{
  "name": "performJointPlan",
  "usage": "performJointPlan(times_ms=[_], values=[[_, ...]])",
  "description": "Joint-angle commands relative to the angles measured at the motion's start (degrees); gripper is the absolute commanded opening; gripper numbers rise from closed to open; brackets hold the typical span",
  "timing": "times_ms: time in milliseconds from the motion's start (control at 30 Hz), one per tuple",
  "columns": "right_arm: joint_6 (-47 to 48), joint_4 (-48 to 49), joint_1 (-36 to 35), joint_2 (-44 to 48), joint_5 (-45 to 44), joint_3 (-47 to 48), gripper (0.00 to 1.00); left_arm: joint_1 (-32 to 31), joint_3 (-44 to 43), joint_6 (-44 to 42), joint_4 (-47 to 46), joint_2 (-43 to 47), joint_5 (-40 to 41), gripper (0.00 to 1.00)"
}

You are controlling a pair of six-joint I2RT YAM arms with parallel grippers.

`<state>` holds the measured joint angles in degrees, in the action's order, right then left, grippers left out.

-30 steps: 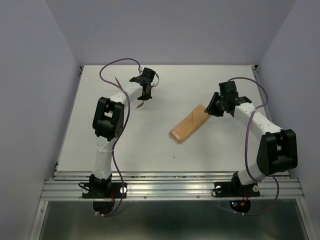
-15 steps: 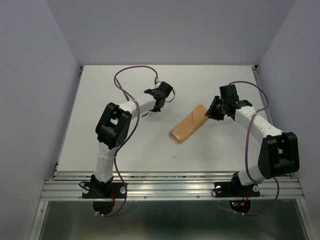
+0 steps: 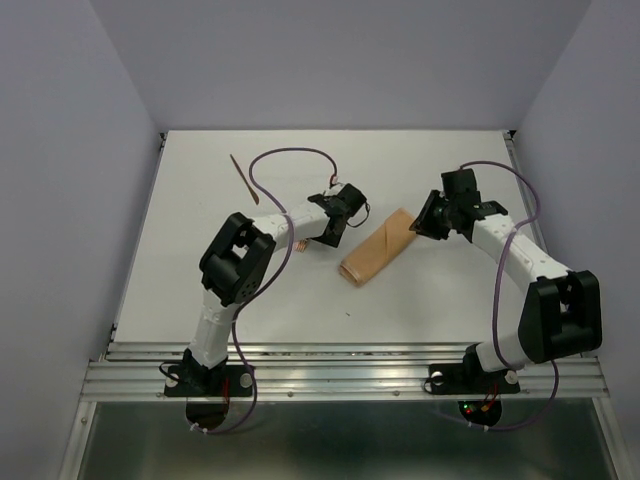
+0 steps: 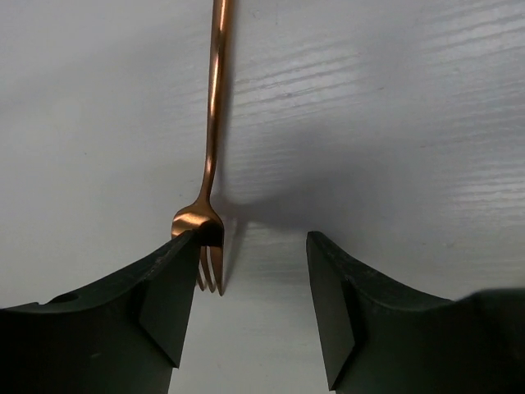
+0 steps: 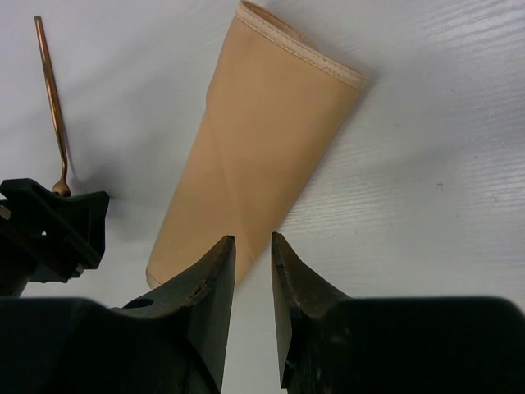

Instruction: Fold the napkin into a case and place the utensils inside

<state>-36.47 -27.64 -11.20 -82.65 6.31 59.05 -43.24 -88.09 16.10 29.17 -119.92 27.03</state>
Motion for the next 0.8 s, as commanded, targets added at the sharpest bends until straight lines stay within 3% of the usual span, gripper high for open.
performJointPlan(times_ms=[0, 233, 500, 767], values=[[-0.36, 2.33, 0.48, 2.76, 0.37, -1.04, 0.30, -0.61, -0.76, 1.57, 2.03, 5.48, -0.49, 0.66], [-0.53, 2.06, 0.48, 3.90, 0.11, -1.48, 0.30, 0.97, -3.31, -0.10, 3.44, 3.82, 2.24, 0.59], [-0.53, 1.97, 0.48, 3.90, 0.20, -1.74, 0.30, 2.37, 1.96, 1.39, 0.81, 4.43, 0.23, 0.59], [-0.36, 1.97, 0.48, 2.85, 0.29, -0.78, 0.30, 4.57, 5.04, 0.16, -2.10, 5.04, -4.70, 0.37]])
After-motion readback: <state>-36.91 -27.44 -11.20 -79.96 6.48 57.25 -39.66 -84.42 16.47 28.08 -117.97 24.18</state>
